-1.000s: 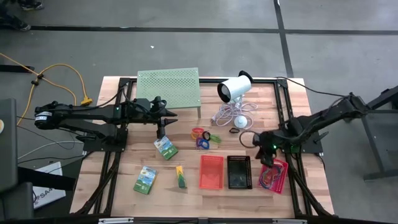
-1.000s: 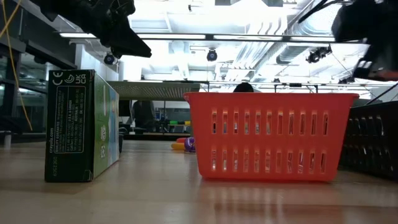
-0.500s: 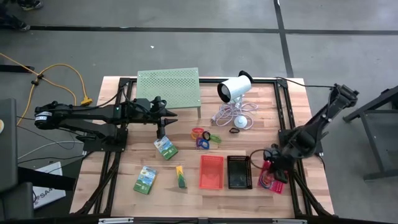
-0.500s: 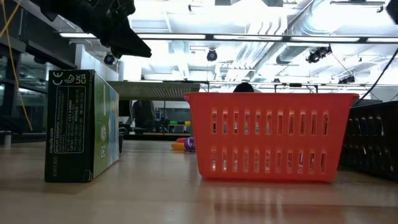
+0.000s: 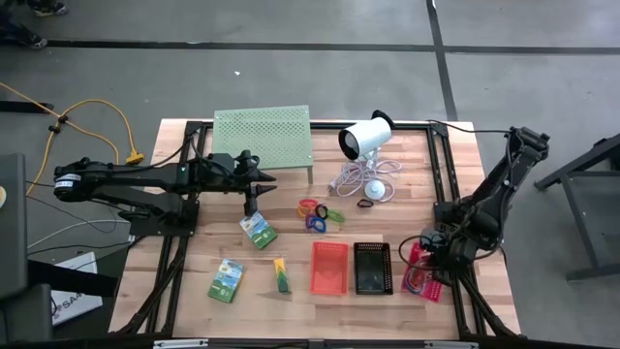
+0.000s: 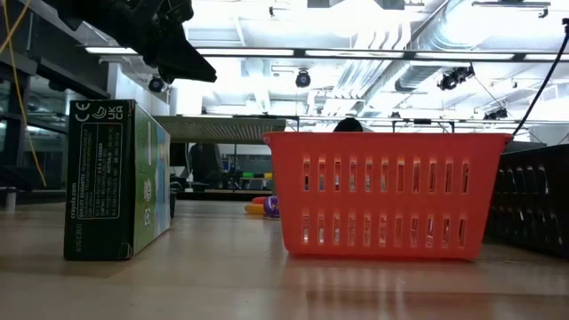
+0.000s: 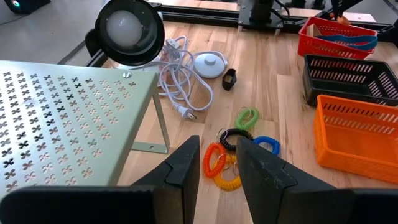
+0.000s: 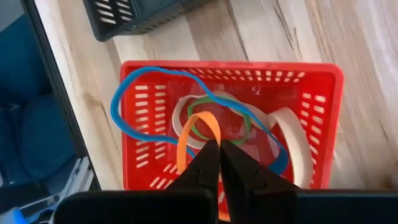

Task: Pick & Place Office Desk Supplies
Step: Put the orange rubber band into the red basket

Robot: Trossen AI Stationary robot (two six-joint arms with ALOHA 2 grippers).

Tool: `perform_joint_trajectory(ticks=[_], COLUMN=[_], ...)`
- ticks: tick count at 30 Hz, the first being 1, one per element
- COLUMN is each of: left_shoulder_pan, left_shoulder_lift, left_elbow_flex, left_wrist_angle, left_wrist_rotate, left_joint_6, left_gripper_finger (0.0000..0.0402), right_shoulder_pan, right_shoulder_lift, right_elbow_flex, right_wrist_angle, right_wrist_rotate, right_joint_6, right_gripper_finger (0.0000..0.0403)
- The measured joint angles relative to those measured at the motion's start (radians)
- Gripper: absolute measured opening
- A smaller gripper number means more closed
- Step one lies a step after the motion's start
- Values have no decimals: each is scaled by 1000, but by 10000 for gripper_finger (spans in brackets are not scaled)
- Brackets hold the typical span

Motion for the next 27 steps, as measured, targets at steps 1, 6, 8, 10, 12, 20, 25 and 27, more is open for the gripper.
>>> perform_joint_trajectory(ticks=[1,6,8,10,12,20,25,27], left_shoulder_pan=[0,0,0,0,0,0,0,0], left_shoulder_lift=[0,0,0,0,0,0,0,0], left_elbow_flex=[0,0,0,0,0,0,0,0], left_wrist_angle=[0,0,0,0,0,0,0,0], left_wrist_rotate=[0,0,0,0,0,0,0,0], left_joint_6=[0,0,0,0,0,0,0,0], left_gripper_finger=[102,102,102,102,102,102,102,102], right_shoulder_pan=[4,6,6,6,6,6,6,6], right_shoulder_lift=[0,0,0,0,0,0,0,0], right_elbow_flex=[0,0,0,0,0,0,0,0], right_wrist_angle=[-1,-1,-1,-1,-1,-1,-1,-1], right_wrist_rotate=[0,0,0,0,0,0,0,0], right_joint_6=[5,15,15,15,15,15,15,16], right_gripper_finger=[3,3,3,3,3,37,83,94])
